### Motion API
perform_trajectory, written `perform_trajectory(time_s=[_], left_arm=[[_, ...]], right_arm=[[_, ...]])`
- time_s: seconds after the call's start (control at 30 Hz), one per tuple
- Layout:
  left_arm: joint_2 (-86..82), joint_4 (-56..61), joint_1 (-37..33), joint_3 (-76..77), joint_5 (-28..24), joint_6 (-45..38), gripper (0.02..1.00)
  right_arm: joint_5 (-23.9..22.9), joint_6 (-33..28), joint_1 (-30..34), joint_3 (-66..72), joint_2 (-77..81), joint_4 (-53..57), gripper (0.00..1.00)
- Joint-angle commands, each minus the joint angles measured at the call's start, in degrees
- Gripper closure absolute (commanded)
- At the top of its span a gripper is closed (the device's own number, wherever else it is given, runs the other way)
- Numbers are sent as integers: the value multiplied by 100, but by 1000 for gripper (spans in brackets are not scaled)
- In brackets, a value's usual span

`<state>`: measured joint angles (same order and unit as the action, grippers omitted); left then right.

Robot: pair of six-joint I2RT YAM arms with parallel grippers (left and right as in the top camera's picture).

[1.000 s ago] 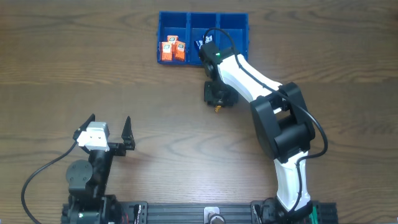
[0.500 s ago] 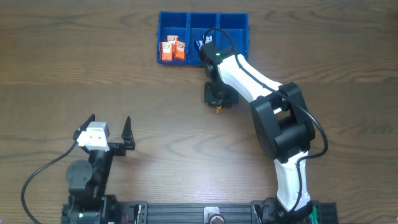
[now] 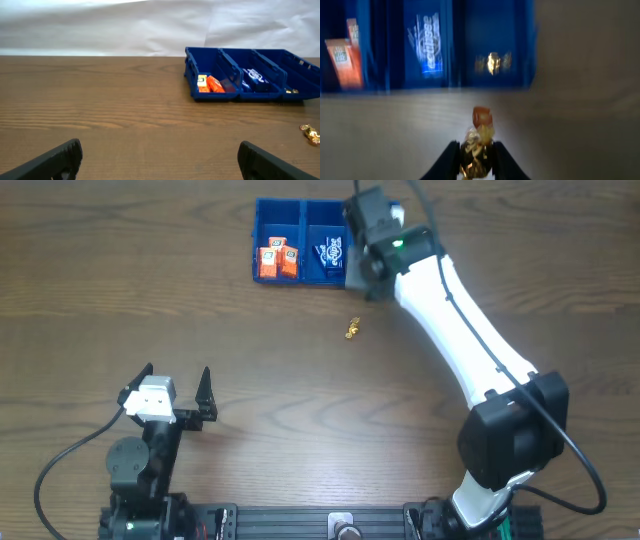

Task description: Sort Candies Into Trays

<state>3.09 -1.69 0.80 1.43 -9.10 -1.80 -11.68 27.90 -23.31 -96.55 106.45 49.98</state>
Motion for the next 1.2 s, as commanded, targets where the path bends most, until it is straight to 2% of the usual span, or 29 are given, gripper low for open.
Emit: perform_trajectory(time_s=[0.03, 0.3, 0.53, 0.57, 0.6, 0.67, 0.7, 0.73, 0.8, 0.9, 1.07, 1.2], left_arm=[[-37, -190, -2, -116, -103, -81, 20], [-37, -190, -2, -116, -103, -81, 20], [-37, -190, -2, -116, -103, -81, 20], [-37, -190, -2, -116, -103, -81, 23], [-37, -190, -2, -116, -103, -81, 20], [-37, -190, -2, -116, -103, -81, 20], [-37, -190, -2, -116, -103, -81, 20], [-37, -190, -2, -116, -103, -81, 20], [-37, -190, -2, -116, -103, -81, 20], [-37, -190, -2, -116, -103, -81, 20], [-37, -190, -2, -116, -103, -81, 20], [-37, -190, -2, -116, -103, -81, 20]], right_arm=[[-442, -1029, 249, -74, 254, -1580, 965], [-525, -1043, 387, -74, 1325, -2863, 965], [-675, -1040, 472, -70, 1631, -2935, 958], [-675, -1040, 474, -70, 1631, -2940, 917], [-673, -1038, 474, -70, 1631, -2942, 822], [-669, -1038, 474, -70, 1631, -2933, 704], [-669, -1038, 474, -70, 1631, -2933, 540], [-669, -1040, 466, -70, 1631, -2929, 443], [-625, -1040, 444, -70, 1631, -2931, 316], [-551, -1040, 402, -72, 1628, -2983, 12], [-413, -1040, 387, -433, 1467, -2726, 1], [-411, -1036, 356, -1080, 1185, -1753, 1]])
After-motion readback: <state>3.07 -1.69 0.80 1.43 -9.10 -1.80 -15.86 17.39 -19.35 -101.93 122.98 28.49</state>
